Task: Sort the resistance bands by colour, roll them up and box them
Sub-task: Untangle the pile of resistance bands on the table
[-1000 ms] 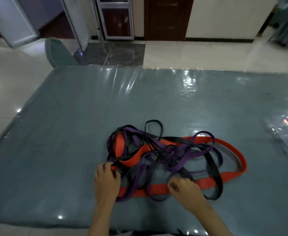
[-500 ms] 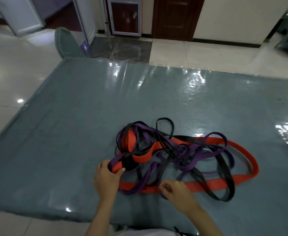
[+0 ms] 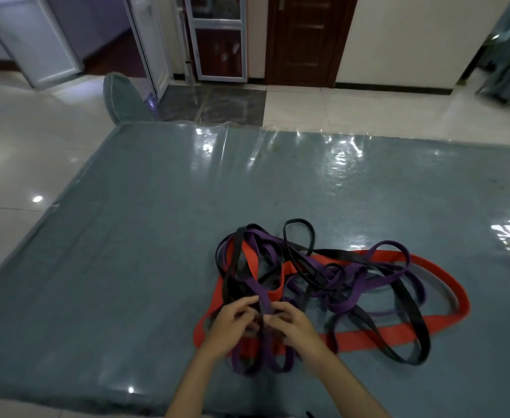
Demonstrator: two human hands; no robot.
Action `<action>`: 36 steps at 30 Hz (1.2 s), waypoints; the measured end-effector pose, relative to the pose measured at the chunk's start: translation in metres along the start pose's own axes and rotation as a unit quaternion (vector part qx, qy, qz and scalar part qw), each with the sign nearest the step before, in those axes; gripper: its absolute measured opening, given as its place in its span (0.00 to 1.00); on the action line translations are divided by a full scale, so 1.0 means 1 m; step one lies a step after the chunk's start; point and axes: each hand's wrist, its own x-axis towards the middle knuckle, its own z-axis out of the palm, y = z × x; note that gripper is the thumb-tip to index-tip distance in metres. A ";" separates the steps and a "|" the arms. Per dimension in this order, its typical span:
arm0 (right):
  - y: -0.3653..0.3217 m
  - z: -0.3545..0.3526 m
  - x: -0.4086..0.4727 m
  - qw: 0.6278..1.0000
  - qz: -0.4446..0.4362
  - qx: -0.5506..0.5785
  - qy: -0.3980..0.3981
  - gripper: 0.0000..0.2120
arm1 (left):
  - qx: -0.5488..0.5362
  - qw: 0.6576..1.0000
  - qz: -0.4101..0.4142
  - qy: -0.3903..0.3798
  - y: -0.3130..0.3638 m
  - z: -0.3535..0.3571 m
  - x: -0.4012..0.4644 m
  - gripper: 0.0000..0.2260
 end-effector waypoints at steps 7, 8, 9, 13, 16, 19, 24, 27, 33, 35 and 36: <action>0.002 -0.013 0.020 0.990 -0.077 0.054 0.103 0.12 | 0.131 0.953 -0.023 0.271 -0.040 -0.031 0.020 0.12; 0.003 -0.016 0.022 0.989 -0.084 0.051 0.113 0.11 | 0.167 0.940 -0.040 0.294 -0.045 -0.034 0.023 0.13; 0.005 -0.020 0.025 0.988 -0.089 0.043 0.122 0.11 | 0.184 0.934 -0.065 0.299 -0.048 -0.037 0.026 0.16; 0.018 -0.032 0.036 0.987 -0.091 -0.008 0.131 0.09 | 0.110 0.955 -0.179 0.211 -0.071 -0.047 0.042 0.28; 0.022 -0.035 0.044 0.989 -0.075 -0.029 0.123 0.09 | 0.129 0.952 -0.212 0.181 -0.081 -0.048 0.047 0.32; 0.019 -0.033 0.049 0.990 -0.064 -0.053 0.109 0.09 | 0.204 0.940 -0.219 0.166 -0.070 -0.052 0.043 0.26; 0.019 -0.029 0.057 0.970 -0.075 -0.232 -0.005 0.05 | 0.206 0.945 -0.222 0.125 -0.045 -0.072 0.048 0.12; -0.004 -0.026 0.064 0.948 -0.130 -0.289 -0.009 0.06 | 0.067 0.954 -0.190 0.222 -0.029 -0.090 0.055 0.12; -0.056 -0.014 0.108 0.920 -0.242 -0.298 0.079 0.03 | -0.090 0.910 -0.014 0.404 0.002 -0.097 0.039 0.09; -0.067 -0.010 0.129 0.912 -0.257 -0.308 0.091 0.06 | -0.134 0.893 0.032 0.428 0.009 -0.093 0.034 0.11; -0.072 -0.009 0.140 0.905 -0.264 -0.320 0.097 0.07 | -0.157 0.891 0.038 0.425 0.009 -0.092 0.034 0.13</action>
